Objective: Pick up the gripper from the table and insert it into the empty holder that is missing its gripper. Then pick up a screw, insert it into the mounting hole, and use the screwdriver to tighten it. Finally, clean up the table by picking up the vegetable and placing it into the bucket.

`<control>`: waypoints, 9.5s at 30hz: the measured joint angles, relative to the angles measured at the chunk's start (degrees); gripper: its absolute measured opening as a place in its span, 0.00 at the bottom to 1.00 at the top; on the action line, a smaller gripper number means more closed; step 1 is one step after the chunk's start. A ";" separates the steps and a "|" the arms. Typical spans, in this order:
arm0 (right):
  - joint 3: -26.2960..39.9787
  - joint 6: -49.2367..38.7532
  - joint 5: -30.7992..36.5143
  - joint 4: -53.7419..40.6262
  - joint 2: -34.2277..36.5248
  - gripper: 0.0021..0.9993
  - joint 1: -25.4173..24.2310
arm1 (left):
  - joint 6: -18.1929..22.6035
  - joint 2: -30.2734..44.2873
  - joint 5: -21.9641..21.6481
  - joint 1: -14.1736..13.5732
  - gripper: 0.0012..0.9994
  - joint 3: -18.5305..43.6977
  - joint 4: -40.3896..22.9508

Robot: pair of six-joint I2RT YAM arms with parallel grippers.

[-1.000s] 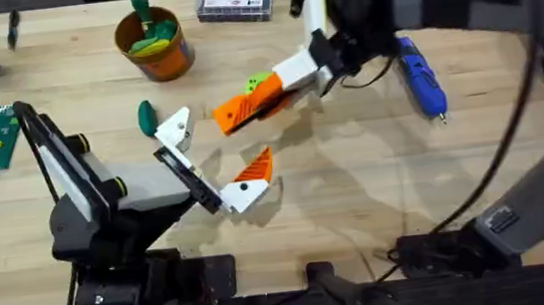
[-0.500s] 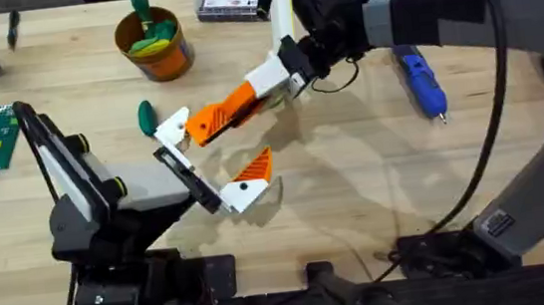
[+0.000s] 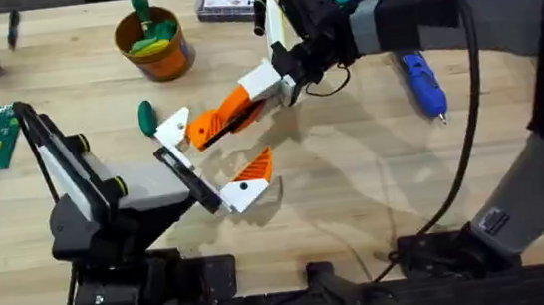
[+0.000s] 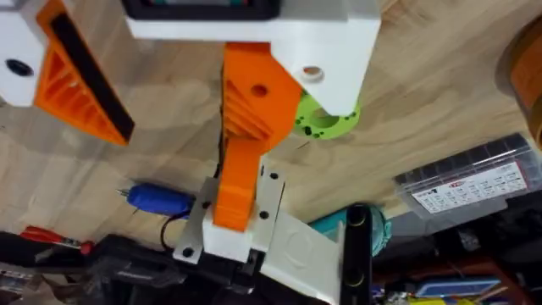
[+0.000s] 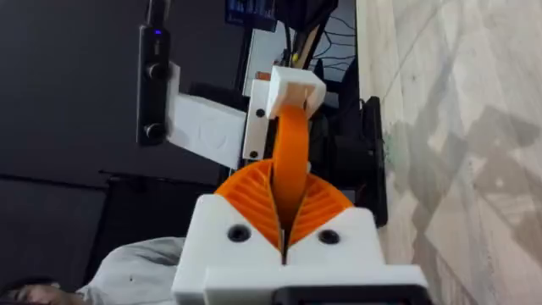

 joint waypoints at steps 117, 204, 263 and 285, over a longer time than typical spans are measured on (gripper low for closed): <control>3.89 -15.75 78.16 -11.47 -9.46 0.52 0.52 | 0.43 -0.06 12.20 -0.11 0.99 -0.33 -0.50; 5.16 -17.68 84.21 -6.45 -1.46 0.00 4.07 | 0.43 -0.07 12.20 -0.11 0.99 -0.33 -0.50; 58.27 -17.61 88.13 -61.96 -0.02 0.00 29.60 | 0.43 -0.07 12.20 -0.11 0.99 -0.37 -0.50; 58.27 -17.46 88.54 -62.16 -0.02 0.00 32.76 | 0.43 -0.07 12.20 -0.11 0.99 -0.37 -0.50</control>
